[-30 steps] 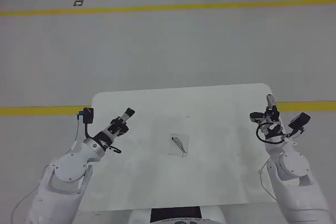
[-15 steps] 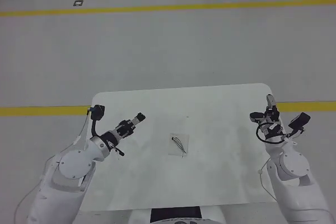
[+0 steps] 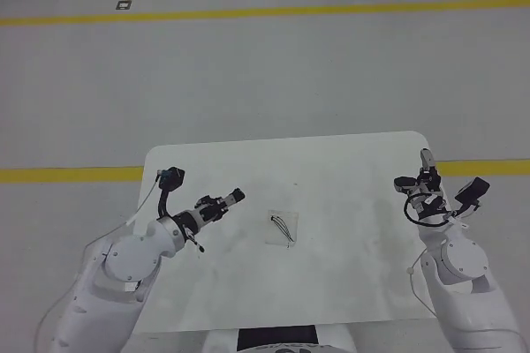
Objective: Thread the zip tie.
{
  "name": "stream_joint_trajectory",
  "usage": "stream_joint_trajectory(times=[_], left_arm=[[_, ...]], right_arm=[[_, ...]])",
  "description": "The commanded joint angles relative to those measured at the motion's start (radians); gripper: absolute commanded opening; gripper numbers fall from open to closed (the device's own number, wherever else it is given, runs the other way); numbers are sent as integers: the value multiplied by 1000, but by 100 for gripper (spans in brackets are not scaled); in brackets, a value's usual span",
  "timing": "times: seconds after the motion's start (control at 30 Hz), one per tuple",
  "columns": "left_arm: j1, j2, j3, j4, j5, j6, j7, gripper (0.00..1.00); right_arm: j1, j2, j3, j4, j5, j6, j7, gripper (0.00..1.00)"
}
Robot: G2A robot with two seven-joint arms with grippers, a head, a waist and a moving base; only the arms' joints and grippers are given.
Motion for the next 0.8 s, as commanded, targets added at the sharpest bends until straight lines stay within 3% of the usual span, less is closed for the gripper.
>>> stream_joint_trajectory(times=[0.0, 0.07, 0.2, 0.3, 0.77], left_arm=[[-25, 2, 34, -17, 62, 34, -33, 100], [-67, 3, 86, -29, 135, 84, -93, 100], [-142, -3, 171, -4, 271, 89, -183, 100], [-180, -21, 219, 32, 340, 89, -268, 100], [-194, -24, 232, 21, 359, 86, -265, 100]], right_arm=[[0, 0, 0, 0, 0, 0, 0, 100], [0, 0, 0, 0, 0, 0, 0, 100], [0, 0, 0, 0, 0, 0, 0, 100], [0, 0, 0, 0, 0, 0, 0, 100], [0, 0, 0, 0, 0, 0, 0, 100]])
